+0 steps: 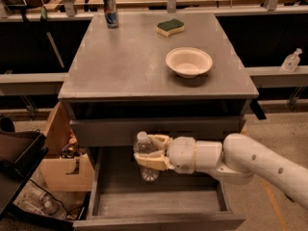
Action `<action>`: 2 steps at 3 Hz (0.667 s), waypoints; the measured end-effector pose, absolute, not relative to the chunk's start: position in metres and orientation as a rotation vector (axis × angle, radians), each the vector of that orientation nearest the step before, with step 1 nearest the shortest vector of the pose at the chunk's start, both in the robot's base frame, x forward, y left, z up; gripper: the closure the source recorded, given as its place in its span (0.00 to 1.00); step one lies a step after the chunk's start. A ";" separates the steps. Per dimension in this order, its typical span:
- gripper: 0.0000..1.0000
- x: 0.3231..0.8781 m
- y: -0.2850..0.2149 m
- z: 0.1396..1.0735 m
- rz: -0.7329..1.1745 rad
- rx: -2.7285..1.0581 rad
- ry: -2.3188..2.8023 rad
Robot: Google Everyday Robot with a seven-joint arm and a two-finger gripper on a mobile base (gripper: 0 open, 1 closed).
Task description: Pick water bottle from middle drawer and place on counter
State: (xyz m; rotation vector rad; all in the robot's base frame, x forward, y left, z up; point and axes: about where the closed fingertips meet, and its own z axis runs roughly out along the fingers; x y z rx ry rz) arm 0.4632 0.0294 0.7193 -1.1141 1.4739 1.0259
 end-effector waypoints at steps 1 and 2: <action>1.00 0.477 0.007 0.787 0.981 -1.057 1.498; 1.00 0.489 -0.014 0.840 0.943 -0.986 1.501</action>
Offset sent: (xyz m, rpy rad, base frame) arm 0.0396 -0.0728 0.1715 0.0539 -0.0146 -0.2160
